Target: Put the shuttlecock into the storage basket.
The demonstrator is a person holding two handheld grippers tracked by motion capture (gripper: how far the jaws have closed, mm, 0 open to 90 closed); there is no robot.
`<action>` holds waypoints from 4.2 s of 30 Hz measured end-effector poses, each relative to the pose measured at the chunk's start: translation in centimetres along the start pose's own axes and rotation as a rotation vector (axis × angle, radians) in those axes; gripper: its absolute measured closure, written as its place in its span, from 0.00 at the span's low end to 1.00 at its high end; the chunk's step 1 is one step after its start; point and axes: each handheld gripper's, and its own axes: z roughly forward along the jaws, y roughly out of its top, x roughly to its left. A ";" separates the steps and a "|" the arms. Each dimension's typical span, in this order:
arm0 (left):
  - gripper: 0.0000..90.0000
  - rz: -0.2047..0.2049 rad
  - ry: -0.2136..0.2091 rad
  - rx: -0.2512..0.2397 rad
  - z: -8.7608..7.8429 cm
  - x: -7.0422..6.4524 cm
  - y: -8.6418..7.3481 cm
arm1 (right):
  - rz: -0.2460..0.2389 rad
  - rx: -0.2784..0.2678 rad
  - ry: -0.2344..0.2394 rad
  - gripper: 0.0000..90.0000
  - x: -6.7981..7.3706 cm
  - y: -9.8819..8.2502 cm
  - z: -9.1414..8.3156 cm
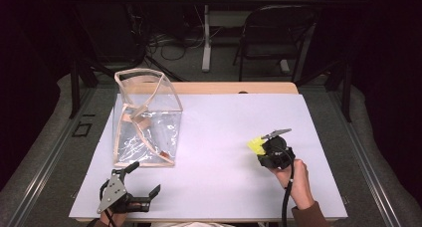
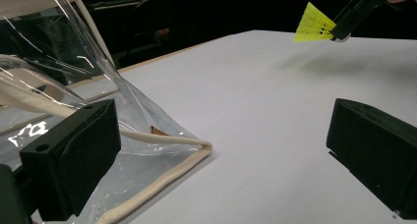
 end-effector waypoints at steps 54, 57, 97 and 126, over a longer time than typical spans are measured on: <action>0.00 -0.003 0.005 0.005 0.1 0.0 0.0 | -0.056 -0.150 -0.052 0.72 -0.3 3.0 -5.0; 0.00 -0.002 0.005 0.007 0.1 0.0 0.0 | -0.061 -0.172 -0.051 0.72 -0.1 3.1 -5.0; 0.00 0.002 0.001 0.001 0.1 0.0 0.0 | -0.170 -0.398 -0.006 0.72 2.3 5.6 -3.3; 0.00 0.001 0.000 0.000 0.1 0.0 0.1 | -0.202 -0.494 0.033 0.72 4.0 8.1 -2.0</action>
